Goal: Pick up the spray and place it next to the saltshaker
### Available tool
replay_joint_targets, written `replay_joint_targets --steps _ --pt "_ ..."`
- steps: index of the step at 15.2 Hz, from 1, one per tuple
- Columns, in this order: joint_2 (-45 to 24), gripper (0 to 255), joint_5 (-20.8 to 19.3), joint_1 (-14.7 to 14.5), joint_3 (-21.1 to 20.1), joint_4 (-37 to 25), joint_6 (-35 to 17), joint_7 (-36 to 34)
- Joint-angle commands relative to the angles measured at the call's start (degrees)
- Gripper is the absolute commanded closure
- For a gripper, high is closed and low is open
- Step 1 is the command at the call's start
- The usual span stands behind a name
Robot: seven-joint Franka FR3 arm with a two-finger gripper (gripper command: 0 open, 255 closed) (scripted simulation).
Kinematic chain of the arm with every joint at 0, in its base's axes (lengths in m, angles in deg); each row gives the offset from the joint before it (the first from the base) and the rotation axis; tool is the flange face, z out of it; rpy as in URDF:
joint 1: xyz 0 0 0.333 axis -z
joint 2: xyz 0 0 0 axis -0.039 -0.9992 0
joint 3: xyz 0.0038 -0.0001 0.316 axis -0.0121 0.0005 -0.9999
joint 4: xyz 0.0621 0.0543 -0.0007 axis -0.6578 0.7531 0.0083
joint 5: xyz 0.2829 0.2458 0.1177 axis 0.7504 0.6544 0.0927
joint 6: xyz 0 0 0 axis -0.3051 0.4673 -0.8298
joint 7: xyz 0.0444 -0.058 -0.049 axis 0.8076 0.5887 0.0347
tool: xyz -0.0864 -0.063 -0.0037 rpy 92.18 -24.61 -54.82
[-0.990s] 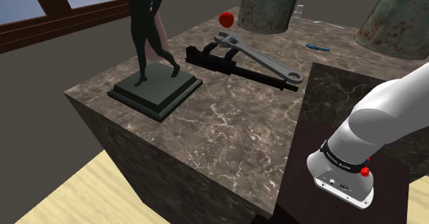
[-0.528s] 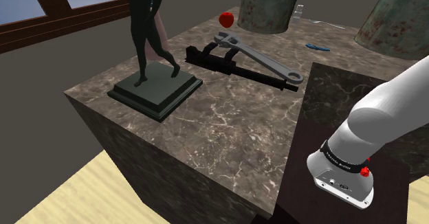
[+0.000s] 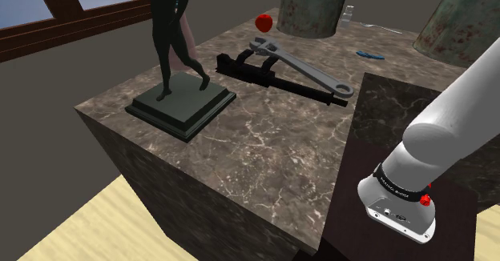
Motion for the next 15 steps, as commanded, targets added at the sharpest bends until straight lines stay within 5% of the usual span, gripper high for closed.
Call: replay_joint_targets --steps 1,7,10,12,15 --pt "-4.8 255 3.9 2.1 3.2 -4.5 2.4 3.6" --pt "-21.0 255 18.1 15.0 7.6 -20.3 11.6 11.8" --pt "-30.6 255 26.1 25.9 6.1 -33.2 17.1 12.6" --pt "-39.9 255 33.2 37.4 2.4 -49.6 22.2 9.2" --pt "-33.6 255 27.8 28.8 5.7 -34.7 16.8 14.4"
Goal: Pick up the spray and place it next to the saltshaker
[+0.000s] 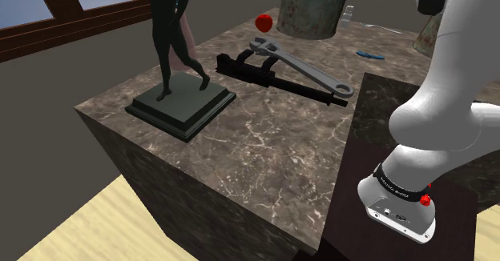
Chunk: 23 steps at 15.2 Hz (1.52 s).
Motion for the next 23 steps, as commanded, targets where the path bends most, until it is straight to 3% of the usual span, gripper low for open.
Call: replay_joint_targets --steps 1,5,10,23 --pt "2.5 255 -2.3 -3.7 1.4 6.5 -2.9 2.4" --pt "5.8 255 -5.4 -8.5 2.7 15.4 -7.4 5.2" --pt "8.6 255 -8.0 -12.5 3.6 23.6 -12.4 7.7" --pt "12.4 255 -10.9 -18.2 4.2 38.6 -22.9 12.8"
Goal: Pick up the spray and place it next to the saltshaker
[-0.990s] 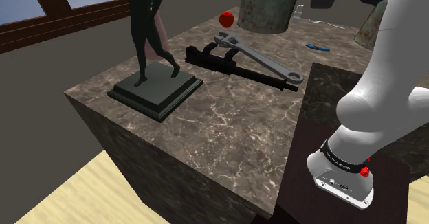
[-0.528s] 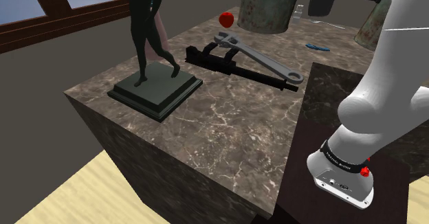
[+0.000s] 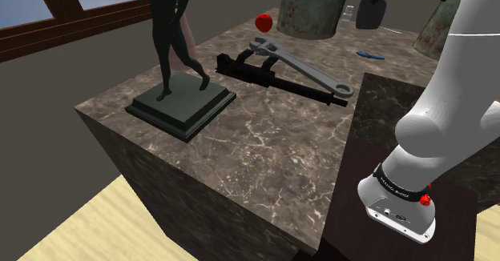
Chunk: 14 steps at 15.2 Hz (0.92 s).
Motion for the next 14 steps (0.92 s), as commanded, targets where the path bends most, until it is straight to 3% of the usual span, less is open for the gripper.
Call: replay_joint_targets --steps 1,11,12,14 --pt "0.3 255 -0.2 -0.6 0.0 1.9 -1.5 0.6" --pt "0.6 255 -0.2 -1.1 0.0 3.7 -3.0 1.4" --pt "0.6 0 -0.2 -1.1 0.0 3.7 -3.0 1.4" --pt "0.6 0 -0.2 -1.1 0.0 3.7 -3.0 1.4"
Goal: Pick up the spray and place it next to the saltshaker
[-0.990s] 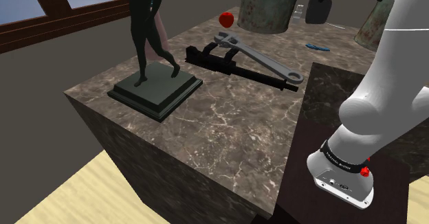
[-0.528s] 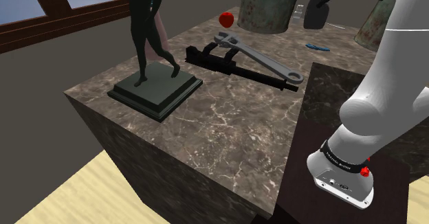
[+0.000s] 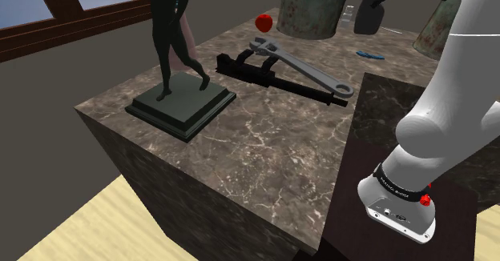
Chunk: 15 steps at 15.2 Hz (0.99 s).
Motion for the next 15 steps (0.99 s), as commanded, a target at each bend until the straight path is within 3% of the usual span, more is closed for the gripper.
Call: replay_joint_targets --steps 1,3,7,15 --pt "0.0 0 0.0 0.0 0.0 0.0 0.0 0.0" --pt "0.0 0 0.0 0.0 0.0 0.0 0.0 0.0" --pt "-0.5 0 0.4 3.6 0.7 -6.8 7.0 -0.9" --pt "-0.5 0 0.4 3.7 0.7 -6.8 7.0 -0.9"
